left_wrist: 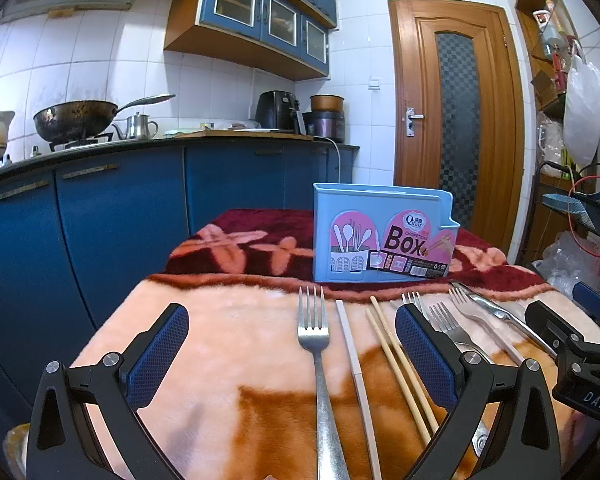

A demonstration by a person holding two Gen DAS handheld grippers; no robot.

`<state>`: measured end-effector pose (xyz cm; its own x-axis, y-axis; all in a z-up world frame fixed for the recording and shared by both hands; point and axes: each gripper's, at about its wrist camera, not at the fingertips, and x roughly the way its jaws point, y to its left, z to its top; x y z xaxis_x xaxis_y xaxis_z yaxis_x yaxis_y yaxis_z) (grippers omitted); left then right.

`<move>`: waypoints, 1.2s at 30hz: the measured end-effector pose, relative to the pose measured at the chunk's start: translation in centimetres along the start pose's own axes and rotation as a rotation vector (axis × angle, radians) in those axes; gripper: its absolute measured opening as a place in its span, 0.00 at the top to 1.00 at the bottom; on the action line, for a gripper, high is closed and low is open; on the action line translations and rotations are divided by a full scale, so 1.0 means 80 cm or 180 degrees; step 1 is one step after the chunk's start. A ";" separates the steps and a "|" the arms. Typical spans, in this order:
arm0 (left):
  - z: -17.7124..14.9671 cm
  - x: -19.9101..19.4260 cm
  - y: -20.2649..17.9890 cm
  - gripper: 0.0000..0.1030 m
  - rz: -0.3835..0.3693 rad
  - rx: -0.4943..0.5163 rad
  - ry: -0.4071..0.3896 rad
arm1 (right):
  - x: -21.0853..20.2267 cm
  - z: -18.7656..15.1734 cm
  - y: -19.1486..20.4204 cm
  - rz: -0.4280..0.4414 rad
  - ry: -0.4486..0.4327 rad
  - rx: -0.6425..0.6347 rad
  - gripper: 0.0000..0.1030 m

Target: Organize utensils

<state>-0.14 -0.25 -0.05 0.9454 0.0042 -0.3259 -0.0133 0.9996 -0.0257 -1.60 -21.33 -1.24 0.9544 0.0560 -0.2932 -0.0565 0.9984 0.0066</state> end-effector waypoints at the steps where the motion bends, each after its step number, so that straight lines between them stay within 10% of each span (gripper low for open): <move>1: 0.000 0.000 0.000 0.00 0.0005 0.0004 -0.0001 | 0.000 0.000 0.000 0.0000 0.0001 0.0001 0.00; 36: 0.001 -0.002 -0.003 0.00 0.0011 0.0025 -0.0014 | 0.000 -0.001 0.001 0.0003 0.0001 0.0003 0.00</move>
<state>-0.29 -0.47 0.08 0.9467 0.0078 -0.3219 -0.0141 0.9998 -0.0170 -1.58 -21.27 -1.29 0.9543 0.0568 -0.2934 -0.0570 0.9983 0.0078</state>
